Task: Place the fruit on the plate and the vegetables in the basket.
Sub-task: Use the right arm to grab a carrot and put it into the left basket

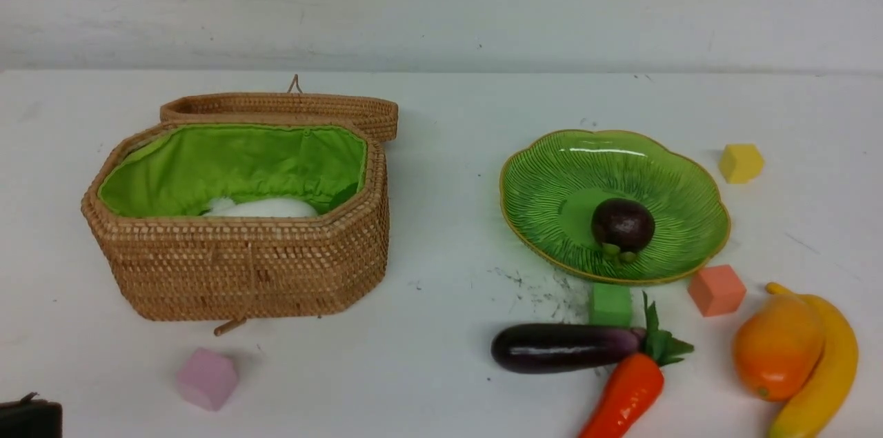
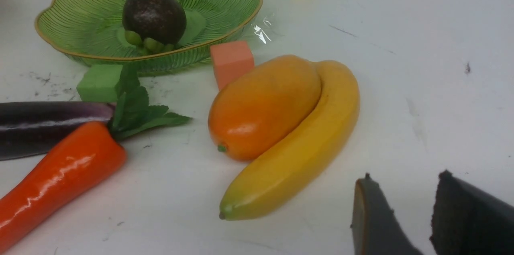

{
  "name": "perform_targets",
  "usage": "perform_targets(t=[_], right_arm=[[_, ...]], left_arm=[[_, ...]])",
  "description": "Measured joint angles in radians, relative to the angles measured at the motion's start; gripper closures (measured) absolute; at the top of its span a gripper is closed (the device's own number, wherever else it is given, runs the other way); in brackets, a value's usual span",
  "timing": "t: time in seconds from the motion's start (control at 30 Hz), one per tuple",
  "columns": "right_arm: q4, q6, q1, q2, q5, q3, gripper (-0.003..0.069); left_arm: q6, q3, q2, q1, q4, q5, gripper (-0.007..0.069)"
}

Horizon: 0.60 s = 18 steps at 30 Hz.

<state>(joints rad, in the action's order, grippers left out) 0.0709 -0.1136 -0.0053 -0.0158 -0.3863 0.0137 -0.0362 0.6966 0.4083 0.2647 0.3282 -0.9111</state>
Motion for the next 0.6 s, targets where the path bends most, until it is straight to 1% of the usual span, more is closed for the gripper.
perform_targets(t=[0.23, 0.37, 0.43, 0.6], right_arm=[[0.000, 0.000, 0.000, 0.000, 0.000, 0.000, 0.0414], [0.000, 0.000, 0.000, 0.000, 0.000, 0.000, 0.0414], [0.000, 0.000, 0.000, 0.000, 0.000, 0.000, 0.0414], [0.000, 0.000, 0.000, 0.000, 0.000, 0.000, 0.0414]], left_arm=[[0.004, -0.001, 0.000, 0.000, 0.002, 0.001, 0.0638], [0.017, -0.002, 0.000, 0.000, -0.017, 0.044, 0.0638], [0.044, -0.005, 0.000, 0.000, -0.053, 0.086, 0.0638], [0.222, -0.063, -0.007, 0.000, -0.258, 0.276, 0.0638]])
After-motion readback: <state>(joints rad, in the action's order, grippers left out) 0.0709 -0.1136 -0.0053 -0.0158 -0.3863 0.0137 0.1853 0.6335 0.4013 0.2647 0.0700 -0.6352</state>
